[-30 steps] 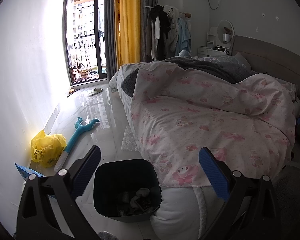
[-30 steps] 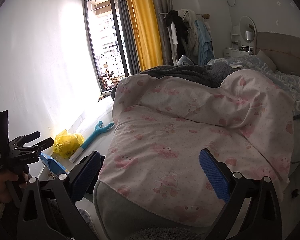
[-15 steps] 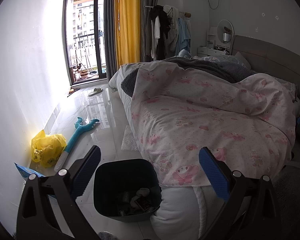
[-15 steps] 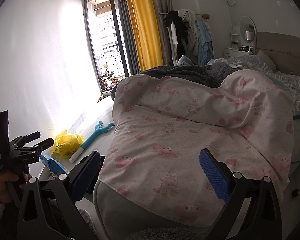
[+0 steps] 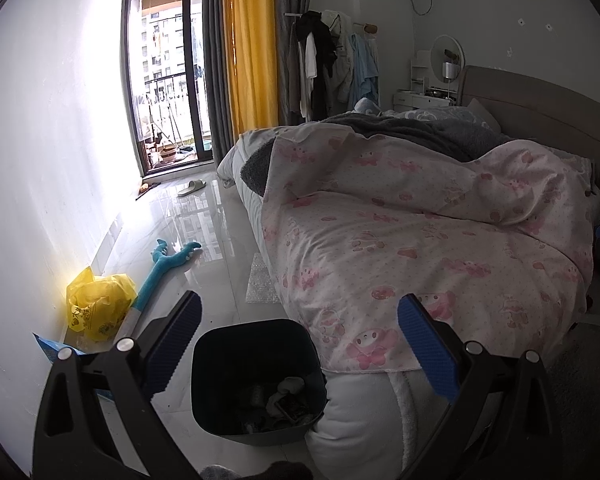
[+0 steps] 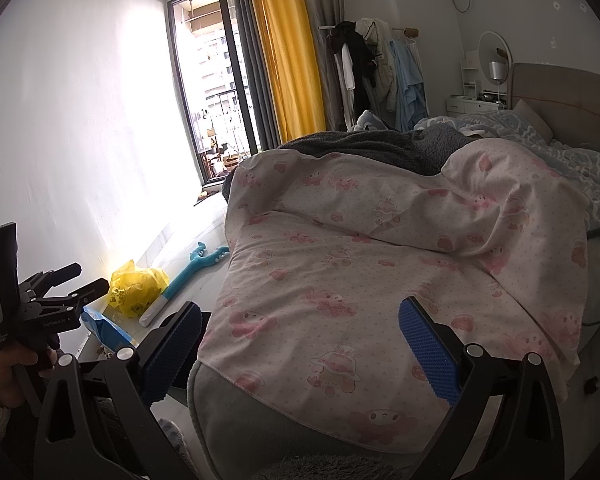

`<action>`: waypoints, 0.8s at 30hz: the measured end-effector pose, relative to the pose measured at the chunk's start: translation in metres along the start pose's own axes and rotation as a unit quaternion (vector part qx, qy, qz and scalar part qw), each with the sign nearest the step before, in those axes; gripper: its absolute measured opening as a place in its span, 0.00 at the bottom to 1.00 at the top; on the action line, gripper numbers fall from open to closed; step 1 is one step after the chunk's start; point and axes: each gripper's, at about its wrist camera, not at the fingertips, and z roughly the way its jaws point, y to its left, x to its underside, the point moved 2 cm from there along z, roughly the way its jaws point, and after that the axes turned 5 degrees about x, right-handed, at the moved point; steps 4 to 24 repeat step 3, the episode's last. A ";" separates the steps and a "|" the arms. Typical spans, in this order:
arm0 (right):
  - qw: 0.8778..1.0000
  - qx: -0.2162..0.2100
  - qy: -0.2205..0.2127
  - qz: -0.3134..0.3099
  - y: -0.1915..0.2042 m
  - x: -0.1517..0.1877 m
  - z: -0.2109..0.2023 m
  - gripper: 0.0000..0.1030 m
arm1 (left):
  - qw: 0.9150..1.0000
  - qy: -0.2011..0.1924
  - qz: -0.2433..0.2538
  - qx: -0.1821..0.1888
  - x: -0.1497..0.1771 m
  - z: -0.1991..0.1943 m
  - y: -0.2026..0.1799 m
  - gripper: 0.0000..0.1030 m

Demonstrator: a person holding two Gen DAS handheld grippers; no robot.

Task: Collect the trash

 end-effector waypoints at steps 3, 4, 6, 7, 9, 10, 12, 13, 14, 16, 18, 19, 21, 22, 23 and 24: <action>1.000 0.000 0.000 0.001 0.000 0.000 0.000 0.97 | 1.000 0.001 0.003 0.001 0.000 0.000 -0.001 0.97; 1.000 0.000 0.000 0.001 0.000 0.000 0.000 0.97 | 1.000 0.001 0.003 0.001 0.000 0.000 -0.001 0.97; 1.000 0.000 0.000 0.001 0.000 0.000 0.000 0.97 | 1.000 0.001 0.003 0.001 0.000 0.000 -0.001 0.97; 1.000 0.000 0.000 0.001 0.000 0.000 0.000 0.97 | 1.000 0.001 0.003 0.001 0.000 0.000 -0.001 0.97; 1.000 0.000 0.000 0.001 0.000 0.000 0.000 0.97 | 1.000 0.001 0.003 0.001 0.000 0.000 -0.001 0.97; 1.000 0.000 0.000 0.001 0.000 0.000 0.000 0.97 | 1.000 0.001 0.003 0.001 0.000 0.000 -0.001 0.97; 1.000 0.000 0.000 0.001 0.000 0.000 0.000 0.97 | 1.000 0.001 0.003 0.001 0.000 0.000 -0.001 0.97; 1.000 0.000 0.000 0.001 0.000 0.000 0.000 0.97 | 1.000 0.001 0.003 0.001 0.000 0.000 -0.001 0.97; 1.000 0.000 0.000 0.001 0.000 0.000 0.000 0.97 | 1.000 0.001 0.003 0.001 0.000 0.000 -0.001 0.97; 1.000 0.000 0.000 0.001 0.000 0.000 0.000 0.97 | 1.000 0.001 0.003 0.001 0.000 0.000 -0.001 0.97; 1.000 0.000 0.000 0.001 0.000 0.000 0.000 0.97 | 1.000 0.001 0.003 0.001 0.000 0.000 -0.001 0.97; 1.000 0.000 0.000 0.001 0.000 0.000 0.000 0.97 | 1.000 0.001 0.003 0.001 0.000 0.000 -0.001 0.97; 1.000 0.000 0.000 0.001 0.000 0.000 0.000 0.97 | 1.000 0.001 0.003 0.001 0.000 0.000 -0.001 0.97; 1.000 0.000 0.000 0.001 0.000 0.000 0.000 0.97 | 1.000 0.001 0.003 0.001 0.000 0.000 -0.001 0.97; 1.000 0.000 0.000 0.001 0.000 0.000 0.000 0.97 | 1.000 0.001 0.003 0.001 0.000 0.000 -0.001 0.97; 1.000 0.000 0.000 0.001 0.000 0.000 0.000 0.97 | 1.000 0.001 0.003 0.001 0.000 0.000 -0.001 0.97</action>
